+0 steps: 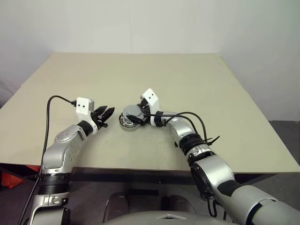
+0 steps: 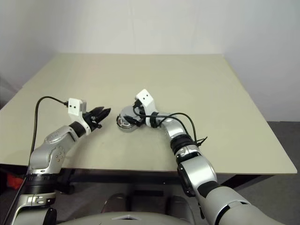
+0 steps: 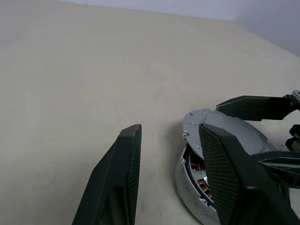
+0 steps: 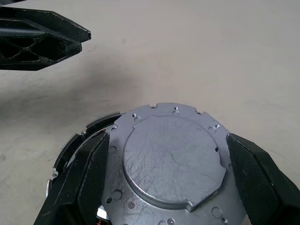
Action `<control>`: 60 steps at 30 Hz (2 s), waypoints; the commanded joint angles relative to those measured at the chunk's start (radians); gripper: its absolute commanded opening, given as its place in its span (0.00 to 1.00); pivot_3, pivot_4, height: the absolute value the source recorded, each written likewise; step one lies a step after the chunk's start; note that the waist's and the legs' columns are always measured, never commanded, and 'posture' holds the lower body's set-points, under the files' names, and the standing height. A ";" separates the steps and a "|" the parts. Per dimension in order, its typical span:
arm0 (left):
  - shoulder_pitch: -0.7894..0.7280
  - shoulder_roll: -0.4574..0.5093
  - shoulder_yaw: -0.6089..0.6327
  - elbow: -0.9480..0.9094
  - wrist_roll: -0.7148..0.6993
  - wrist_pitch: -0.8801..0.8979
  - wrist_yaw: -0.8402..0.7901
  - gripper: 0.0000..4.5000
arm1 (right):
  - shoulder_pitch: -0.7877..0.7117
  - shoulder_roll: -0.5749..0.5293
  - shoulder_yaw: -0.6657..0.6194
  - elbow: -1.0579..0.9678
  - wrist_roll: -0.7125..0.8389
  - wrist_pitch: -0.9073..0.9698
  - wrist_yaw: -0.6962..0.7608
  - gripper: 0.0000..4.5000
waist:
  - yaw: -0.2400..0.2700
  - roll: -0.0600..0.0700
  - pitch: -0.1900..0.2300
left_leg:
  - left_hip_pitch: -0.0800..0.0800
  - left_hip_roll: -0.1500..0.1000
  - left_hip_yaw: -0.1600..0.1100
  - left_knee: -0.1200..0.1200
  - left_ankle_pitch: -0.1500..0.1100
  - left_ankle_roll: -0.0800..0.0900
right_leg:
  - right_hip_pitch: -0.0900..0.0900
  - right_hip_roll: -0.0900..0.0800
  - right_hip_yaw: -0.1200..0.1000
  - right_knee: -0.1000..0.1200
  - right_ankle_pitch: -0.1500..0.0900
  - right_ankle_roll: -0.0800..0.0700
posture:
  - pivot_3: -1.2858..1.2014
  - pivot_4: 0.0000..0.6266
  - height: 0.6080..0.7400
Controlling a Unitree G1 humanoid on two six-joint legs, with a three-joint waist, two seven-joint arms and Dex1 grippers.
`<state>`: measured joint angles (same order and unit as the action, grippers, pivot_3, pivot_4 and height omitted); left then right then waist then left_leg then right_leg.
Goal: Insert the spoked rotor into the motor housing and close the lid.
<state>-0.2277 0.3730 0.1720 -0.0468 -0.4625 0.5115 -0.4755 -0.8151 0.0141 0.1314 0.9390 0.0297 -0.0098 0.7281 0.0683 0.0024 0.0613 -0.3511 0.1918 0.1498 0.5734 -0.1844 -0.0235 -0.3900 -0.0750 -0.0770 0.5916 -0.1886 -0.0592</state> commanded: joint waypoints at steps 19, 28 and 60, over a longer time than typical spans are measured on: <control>-0.026 0.016 0.034 -0.011 -0.003 -0.011 0.004 0.45 | -0.014 -0.010 0.012 -0.070 -0.009 0.033 0.023 0.95 | 0.000 0.000 0.000 | 0.000 0.000 0.000 0.000 0.000 0.000 | 0.000 0.000 0.000 0.000 0.000 0.000 | 0.52 0.00 1.00; -0.027 0.021 0.034 -0.010 -0.005 -0.005 0.000 0.45 | -0.020 -0.011 0.008 -0.067 -0.008 0.040 0.002 0.66 | 0.000 0.000 0.000 | 0.000 0.000 0.000 0.000 0.000 0.000 | 0.000 0.000 0.000 0.000 0.000 0.000 | 0.52 0.00 1.00; 0.009 0.102 0.045 0.013 -0.015 0.121 -0.052 0.45 | 0.049 -0.014 0.035 -0.182 0.012 -0.020 0.157 0.66 | 0.000 0.000 0.000 | -0.001 0.000 0.000 -0.001 0.000 0.000 | -0.001 0.000 0.000 0.000 0.000 0.000 | 0.52 0.00 1.00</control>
<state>-0.2132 0.4604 0.1944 -0.0092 -0.4635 0.6306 -0.5195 -0.7568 -0.0054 0.1659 0.8136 0.0205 0.0088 0.8637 0.0685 0.0025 0.0615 -0.3518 0.1922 0.1497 0.5728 -0.1846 -0.0232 -0.3909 -0.0749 -0.0770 0.5913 -0.1890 -0.0597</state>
